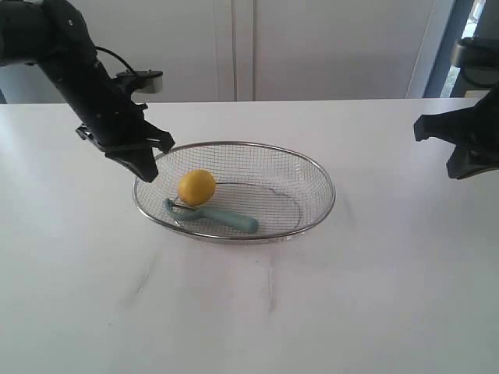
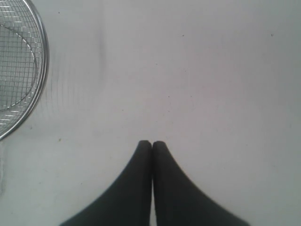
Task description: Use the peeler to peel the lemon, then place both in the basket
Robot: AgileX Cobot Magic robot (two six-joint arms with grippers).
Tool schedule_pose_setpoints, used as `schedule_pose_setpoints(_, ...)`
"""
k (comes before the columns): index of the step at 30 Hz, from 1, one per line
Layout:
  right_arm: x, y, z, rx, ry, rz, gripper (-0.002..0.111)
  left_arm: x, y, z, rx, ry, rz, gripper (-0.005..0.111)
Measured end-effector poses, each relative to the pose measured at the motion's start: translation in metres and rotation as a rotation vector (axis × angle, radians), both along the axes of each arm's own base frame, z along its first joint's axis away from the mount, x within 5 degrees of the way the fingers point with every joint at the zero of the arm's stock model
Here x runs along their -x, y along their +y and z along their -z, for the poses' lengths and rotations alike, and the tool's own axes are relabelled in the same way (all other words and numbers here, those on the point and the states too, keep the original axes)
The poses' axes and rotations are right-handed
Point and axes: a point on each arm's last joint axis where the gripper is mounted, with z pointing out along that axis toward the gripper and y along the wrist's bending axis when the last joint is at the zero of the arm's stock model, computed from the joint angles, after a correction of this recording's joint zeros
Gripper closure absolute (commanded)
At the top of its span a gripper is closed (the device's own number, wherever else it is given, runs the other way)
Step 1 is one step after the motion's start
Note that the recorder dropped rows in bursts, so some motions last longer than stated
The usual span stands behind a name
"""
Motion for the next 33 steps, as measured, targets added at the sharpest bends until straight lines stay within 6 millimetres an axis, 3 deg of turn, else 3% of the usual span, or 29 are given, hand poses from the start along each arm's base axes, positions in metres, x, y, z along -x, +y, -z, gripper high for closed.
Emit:
schedule_pose_setpoints(9, 0.000, 0.000, 0.000, 0.000, 0.000, 0.000, 0.108, 0.010, 0.019, -0.036, -0.100, -0.080, -0.101, 0.107)
schedule_pose_setpoints(18, 0.000, 0.000, 0.000, 0.000, 0.000, 0.000, 0.108, 0.016, 0.059, -0.052, -0.109, -0.075, -0.210, 0.107)
schedule_pose_setpoints(26, 0.000, 0.000, 0.000, 0.000, 0.000, 0.000, 0.108, 0.044, 0.088, -0.066, -0.096, -0.133, -0.280, 0.107)
schedule_pose_setpoints(33, 0.000, 0.000, 0.000, 0.000, 0.000, 0.000, 0.108, 0.075, 0.095, -0.077, -0.075, -0.217, -0.300, 0.107)
